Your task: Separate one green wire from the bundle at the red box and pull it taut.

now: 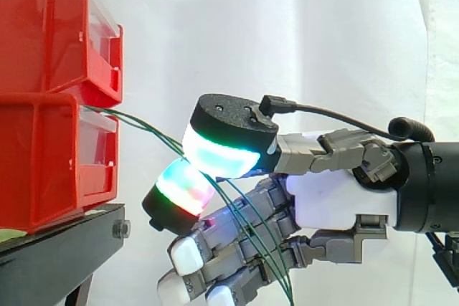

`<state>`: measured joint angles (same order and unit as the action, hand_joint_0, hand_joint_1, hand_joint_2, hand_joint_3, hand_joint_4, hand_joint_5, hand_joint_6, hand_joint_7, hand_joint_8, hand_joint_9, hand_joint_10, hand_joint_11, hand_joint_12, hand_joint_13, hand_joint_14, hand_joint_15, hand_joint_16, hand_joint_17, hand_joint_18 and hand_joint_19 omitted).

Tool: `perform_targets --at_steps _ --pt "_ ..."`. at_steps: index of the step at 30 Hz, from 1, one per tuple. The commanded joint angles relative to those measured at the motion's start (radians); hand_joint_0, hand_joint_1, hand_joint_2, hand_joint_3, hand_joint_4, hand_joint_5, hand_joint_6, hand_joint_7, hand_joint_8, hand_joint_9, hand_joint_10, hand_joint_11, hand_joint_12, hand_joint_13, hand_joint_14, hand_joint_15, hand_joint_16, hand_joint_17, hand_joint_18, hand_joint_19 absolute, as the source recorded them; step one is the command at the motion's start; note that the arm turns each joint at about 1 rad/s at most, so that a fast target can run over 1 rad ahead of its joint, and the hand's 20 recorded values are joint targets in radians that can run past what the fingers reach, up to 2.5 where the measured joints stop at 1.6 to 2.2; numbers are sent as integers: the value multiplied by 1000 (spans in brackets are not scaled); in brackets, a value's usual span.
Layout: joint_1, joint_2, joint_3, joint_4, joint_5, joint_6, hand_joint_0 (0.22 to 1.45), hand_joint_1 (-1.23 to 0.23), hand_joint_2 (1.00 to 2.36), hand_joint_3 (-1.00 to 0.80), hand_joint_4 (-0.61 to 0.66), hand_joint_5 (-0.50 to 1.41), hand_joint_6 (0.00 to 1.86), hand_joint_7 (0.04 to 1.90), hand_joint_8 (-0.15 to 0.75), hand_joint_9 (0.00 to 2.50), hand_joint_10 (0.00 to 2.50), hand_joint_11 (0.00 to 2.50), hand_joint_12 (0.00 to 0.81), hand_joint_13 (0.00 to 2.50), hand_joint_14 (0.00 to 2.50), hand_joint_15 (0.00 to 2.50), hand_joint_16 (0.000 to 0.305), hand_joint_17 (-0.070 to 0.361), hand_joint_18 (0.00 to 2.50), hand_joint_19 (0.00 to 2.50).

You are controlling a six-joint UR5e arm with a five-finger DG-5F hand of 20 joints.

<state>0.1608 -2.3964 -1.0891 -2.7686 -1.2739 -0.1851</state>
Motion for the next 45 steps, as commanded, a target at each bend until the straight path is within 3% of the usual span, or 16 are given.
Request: perform_targets --at_steps 1,8,12,16,19,27,38,45 --pt "0 0 0 0 4 4 664 -709 1016 -329 105 -228 858 1165 324 835 16 559 344 831 9 272 56 126 847 366" --pt "2 0 0 0 15 56 617 -566 1018 -311 174 -188 750 1215 331 911 16 516 346 855 10 286 56 127 843 418" --pt "5 0 0 -2 19 79 608 -556 1022 -248 165 -191 751 1245 336 910 17 541 351 855 10 292 57 127 846 412" --pt "6 0 0 -20 18 92 627 -679 1024 -206 192 -214 799 1180 335 882 15 578 351 855 10 286 57 128 851 393" --pt "6 0 0 -29 18 107 656 -738 1020 -280 181 -219 812 1095 332 878 15 592 348 859 10 284 57 128 854 368" --pt "10 0 0 -40 18 111 698 -852 1000 -500 211 -214 864 1141 332 927 19 652 342 885 11 294 55 124 871 358" --pt "10 0 0 -36 18 111 603 -728 1000 -500 204 -187 844 1157 341 991 17 662 345 907 11 303 54 122 885 390" --pt "10 0 0 -40 18 111 633 -690 1001 -484 172 -185 838 1209 335 964 18 651 346 906 11 306 54 121 885 392"
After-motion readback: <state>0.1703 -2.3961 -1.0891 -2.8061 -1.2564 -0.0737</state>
